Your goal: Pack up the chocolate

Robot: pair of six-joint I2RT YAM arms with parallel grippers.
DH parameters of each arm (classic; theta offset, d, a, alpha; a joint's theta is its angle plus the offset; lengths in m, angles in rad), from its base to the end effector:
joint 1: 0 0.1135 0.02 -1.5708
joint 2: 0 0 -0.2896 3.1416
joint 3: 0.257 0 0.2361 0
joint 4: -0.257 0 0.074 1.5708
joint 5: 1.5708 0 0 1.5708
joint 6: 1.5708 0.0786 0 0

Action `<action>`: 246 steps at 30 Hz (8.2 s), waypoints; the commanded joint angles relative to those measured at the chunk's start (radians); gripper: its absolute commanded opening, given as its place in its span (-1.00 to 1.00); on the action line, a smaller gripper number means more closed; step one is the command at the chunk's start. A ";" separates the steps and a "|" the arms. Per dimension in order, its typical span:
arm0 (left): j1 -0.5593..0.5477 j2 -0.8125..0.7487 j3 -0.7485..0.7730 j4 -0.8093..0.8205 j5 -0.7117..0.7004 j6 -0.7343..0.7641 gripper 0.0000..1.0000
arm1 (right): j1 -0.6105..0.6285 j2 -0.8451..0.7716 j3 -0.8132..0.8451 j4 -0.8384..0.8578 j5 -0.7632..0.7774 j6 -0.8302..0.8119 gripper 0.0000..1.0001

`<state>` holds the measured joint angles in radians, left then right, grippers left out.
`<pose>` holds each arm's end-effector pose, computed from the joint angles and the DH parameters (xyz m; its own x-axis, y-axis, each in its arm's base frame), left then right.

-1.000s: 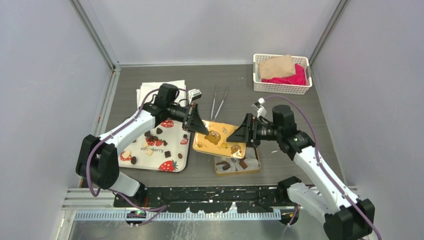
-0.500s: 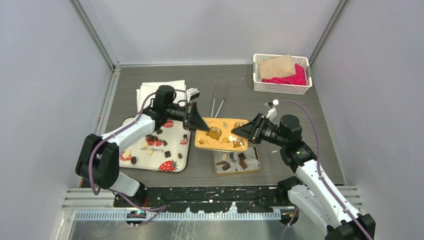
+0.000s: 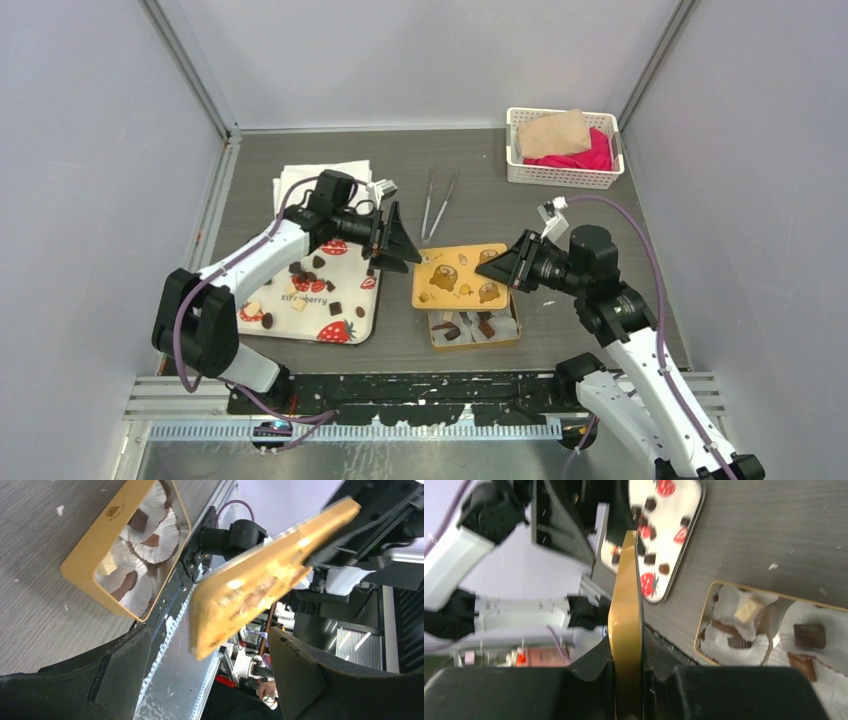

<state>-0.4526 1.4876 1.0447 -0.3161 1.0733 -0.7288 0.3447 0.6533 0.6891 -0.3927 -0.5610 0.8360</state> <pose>0.2476 -0.1972 0.2817 -0.9825 0.1244 -0.1385 0.1712 0.3126 -0.9343 0.1250 0.0893 0.3086 -0.7809 0.3872 -0.4903 -0.2624 0.5089 0.8198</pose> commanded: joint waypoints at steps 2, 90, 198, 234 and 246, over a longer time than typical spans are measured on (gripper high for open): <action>0.012 0.029 0.032 -0.186 -0.029 0.155 0.70 | -0.016 0.172 0.153 -0.198 -0.270 -0.181 -0.99; -0.358 0.432 0.386 -0.379 -0.372 0.289 0.25 | -0.159 0.136 0.472 -0.475 0.712 -0.295 -0.99; -0.068 0.316 0.239 -0.179 -0.368 0.215 0.35 | -0.156 0.078 -0.352 0.486 0.026 0.158 -0.99; -0.106 0.508 0.338 -0.303 -0.200 0.358 0.15 | -0.156 0.124 -0.319 0.218 0.067 0.063 -0.61; -0.142 0.563 0.404 -0.377 -0.250 0.394 0.14 | -0.156 0.126 -0.213 0.021 0.167 -0.006 0.04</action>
<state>-0.5858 2.0468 1.4052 -0.6544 0.8219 -0.3649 0.1879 0.8009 0.3908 -0.3038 -0.4538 0.8764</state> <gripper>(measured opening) 0.571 0.483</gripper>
